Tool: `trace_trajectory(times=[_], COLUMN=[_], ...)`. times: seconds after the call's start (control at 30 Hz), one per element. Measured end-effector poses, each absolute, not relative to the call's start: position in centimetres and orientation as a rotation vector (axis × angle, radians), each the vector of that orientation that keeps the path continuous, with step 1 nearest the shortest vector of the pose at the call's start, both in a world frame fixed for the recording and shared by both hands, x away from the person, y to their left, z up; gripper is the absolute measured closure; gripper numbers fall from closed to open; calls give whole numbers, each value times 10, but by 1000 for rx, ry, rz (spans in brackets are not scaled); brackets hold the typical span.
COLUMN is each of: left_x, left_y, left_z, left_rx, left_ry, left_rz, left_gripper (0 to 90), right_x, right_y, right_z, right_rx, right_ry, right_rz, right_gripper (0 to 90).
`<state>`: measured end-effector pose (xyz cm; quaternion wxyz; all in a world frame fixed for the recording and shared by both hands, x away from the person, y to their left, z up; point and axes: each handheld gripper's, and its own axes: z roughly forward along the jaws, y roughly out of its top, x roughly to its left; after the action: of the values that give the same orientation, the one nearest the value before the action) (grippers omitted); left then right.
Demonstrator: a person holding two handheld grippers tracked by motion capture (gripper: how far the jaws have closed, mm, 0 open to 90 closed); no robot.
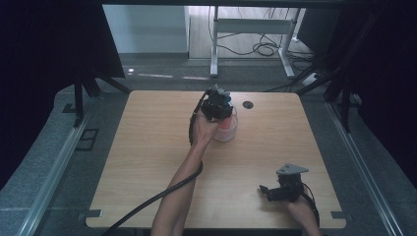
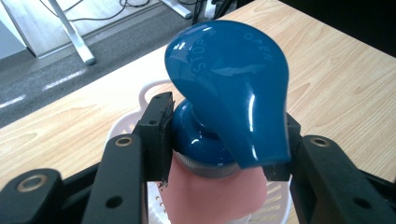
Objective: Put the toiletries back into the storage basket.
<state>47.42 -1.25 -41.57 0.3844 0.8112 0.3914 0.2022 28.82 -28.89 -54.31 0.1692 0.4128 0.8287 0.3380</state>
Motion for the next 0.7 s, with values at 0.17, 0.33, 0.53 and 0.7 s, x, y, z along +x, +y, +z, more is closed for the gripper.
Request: trace_trajectory(times=[0.17, 0.33, 0.53, 0.7], left_x=[475, 476, 477, 477], left_y=[-13, -13, -12, -8], left_z=[-424, -430, -435, -441], left_rx=[2069, 2072, 2072, 2028], left_ry=[1008, 1021, 1044, 1087], left_rz=[507, 501, 492, 476], left_gripper=[527, 527, 526, 524], right_x=[288, 288, 288, 288], right_y=[-289, -288, -288, -288], right_z=[-543, -543, -543, -543], right_rx=[1176, 1175, 1175, 1174], right_ry=[2355, 2355, 2355, 2356], right_rz=[963, 963, 963, 963], right_gripper=[0, 0, 0, 0])
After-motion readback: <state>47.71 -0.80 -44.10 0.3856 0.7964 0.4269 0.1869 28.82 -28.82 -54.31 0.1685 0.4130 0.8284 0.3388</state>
